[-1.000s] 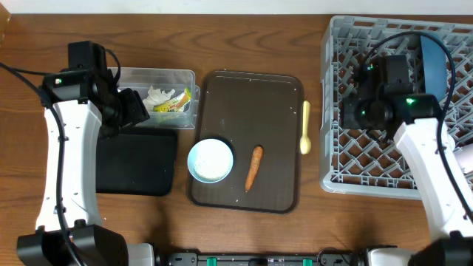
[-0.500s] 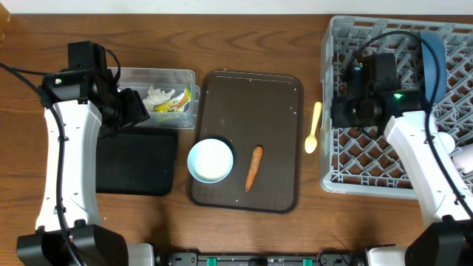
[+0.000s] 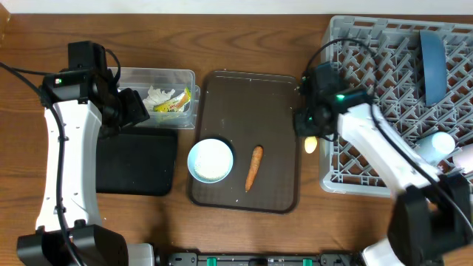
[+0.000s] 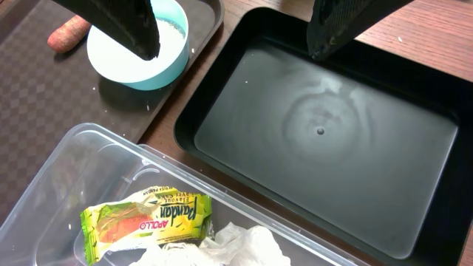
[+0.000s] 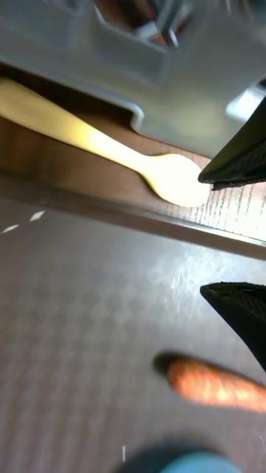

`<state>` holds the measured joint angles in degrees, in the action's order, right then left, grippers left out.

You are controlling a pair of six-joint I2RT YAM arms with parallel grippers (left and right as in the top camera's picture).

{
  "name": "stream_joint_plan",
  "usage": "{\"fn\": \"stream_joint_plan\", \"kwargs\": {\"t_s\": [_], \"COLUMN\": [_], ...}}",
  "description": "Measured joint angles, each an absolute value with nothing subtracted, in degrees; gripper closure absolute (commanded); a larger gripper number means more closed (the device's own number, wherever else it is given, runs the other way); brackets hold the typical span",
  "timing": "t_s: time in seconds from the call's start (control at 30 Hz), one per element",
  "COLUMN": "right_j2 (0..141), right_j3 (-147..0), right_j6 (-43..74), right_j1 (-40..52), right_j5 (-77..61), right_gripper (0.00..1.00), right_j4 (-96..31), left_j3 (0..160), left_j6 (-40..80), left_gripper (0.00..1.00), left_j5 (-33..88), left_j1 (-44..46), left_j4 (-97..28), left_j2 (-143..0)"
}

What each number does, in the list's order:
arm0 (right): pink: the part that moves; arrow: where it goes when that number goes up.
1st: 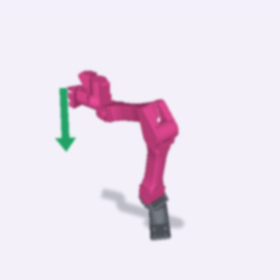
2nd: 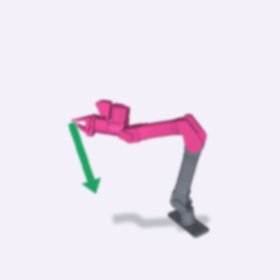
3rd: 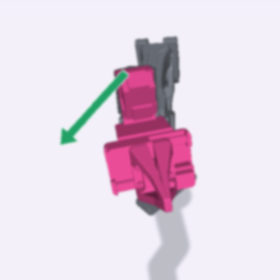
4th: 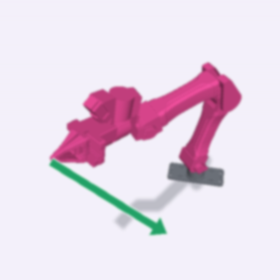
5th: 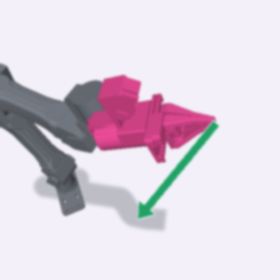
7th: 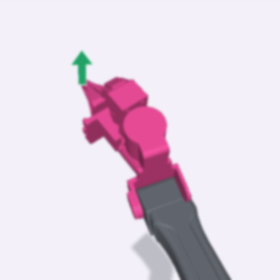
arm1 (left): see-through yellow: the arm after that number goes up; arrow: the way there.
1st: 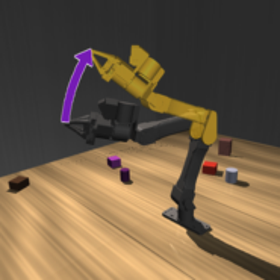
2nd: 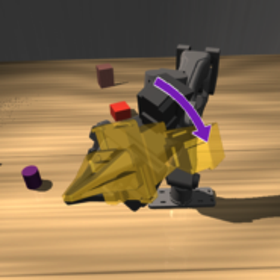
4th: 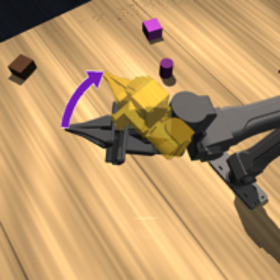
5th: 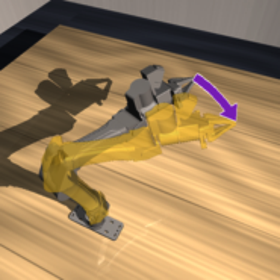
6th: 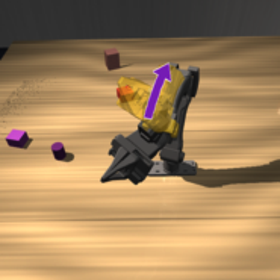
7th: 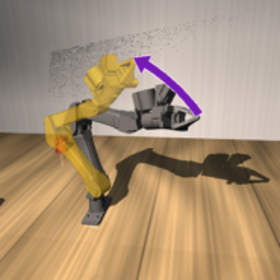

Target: Sort waste into correct bins and load items into the dishwasher rack

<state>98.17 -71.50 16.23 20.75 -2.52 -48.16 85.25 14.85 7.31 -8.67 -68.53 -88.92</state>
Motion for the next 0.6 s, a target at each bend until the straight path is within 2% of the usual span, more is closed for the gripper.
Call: {"fn": "stream_joint_plan", "kwargs": {"t_s": [0.2, 0.6], "right_j2": [103.9, 104.5], "right_j3": [-71.5, -71.5], "right_j6": [22.1, 27.4], "right_j1": [21.2, 21.6], "right_j5": [1.5, 8.6], "right_gripper": [0.6, 0.6], "right_j4": [-49.3, -53.6], "left_j3": [85.3, 85.3], "left_j6": [14.9, 14.9], "left_gripper": [0.33, 0.34], "left_j5": [7.3, 7.3], "left_j1": [-8.7, -8.7], "left_j4": [-68.5, -68.0], "left_j2": [-88.9, -88.9]}}
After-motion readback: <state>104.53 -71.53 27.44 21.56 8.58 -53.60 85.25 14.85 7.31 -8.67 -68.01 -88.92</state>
